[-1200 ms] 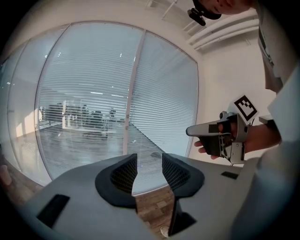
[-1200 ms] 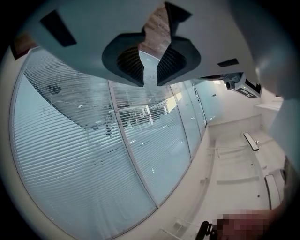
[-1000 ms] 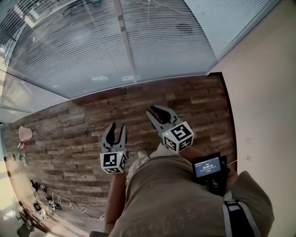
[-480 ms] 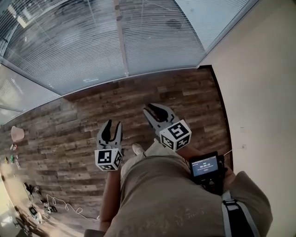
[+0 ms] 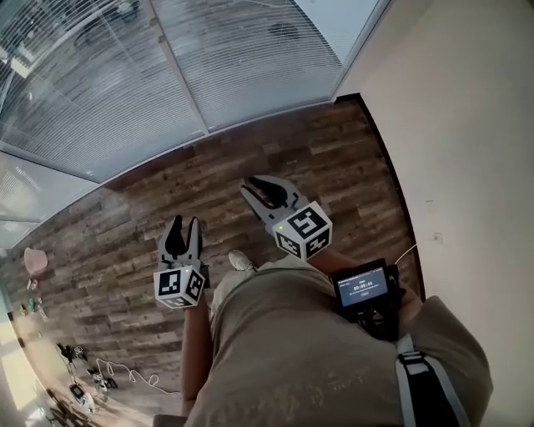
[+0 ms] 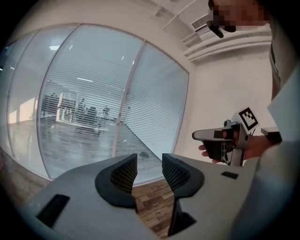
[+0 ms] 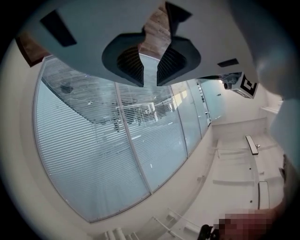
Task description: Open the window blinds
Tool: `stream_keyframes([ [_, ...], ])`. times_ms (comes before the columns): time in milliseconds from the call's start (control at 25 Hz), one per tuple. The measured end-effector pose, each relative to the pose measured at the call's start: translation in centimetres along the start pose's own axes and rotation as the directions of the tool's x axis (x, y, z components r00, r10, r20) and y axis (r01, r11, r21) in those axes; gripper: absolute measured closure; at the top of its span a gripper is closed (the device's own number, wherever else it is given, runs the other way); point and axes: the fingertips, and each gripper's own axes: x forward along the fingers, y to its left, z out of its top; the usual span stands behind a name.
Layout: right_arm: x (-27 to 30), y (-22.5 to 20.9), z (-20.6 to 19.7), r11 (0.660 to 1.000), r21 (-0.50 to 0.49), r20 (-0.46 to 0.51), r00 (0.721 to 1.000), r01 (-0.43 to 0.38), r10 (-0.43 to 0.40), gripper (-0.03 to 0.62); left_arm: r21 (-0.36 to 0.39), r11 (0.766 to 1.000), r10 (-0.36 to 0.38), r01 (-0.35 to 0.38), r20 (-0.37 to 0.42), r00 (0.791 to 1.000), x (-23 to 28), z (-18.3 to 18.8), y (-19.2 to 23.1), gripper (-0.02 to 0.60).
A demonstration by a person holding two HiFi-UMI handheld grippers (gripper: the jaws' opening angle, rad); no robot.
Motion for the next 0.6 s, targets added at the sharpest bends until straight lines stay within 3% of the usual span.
stream_keyframes([
  [440,-15.6,-6.1,-2.4,0.999,0.031,0.000,1.000,0.029,-0.029,0.517,-0.057,0.998,-0.014,0.016,0.030,0.999,-1.0,-2.2,-16.6,0.419],
  [600,-19.1,-6.1,-4.3,0.999,0.036,-0.017,1.000,0.004,-0.004,0.517,-0.065,0.998,0.017,-0.016,0.015,1.000,-2.7,-4.3,-19.7,0.419],
])
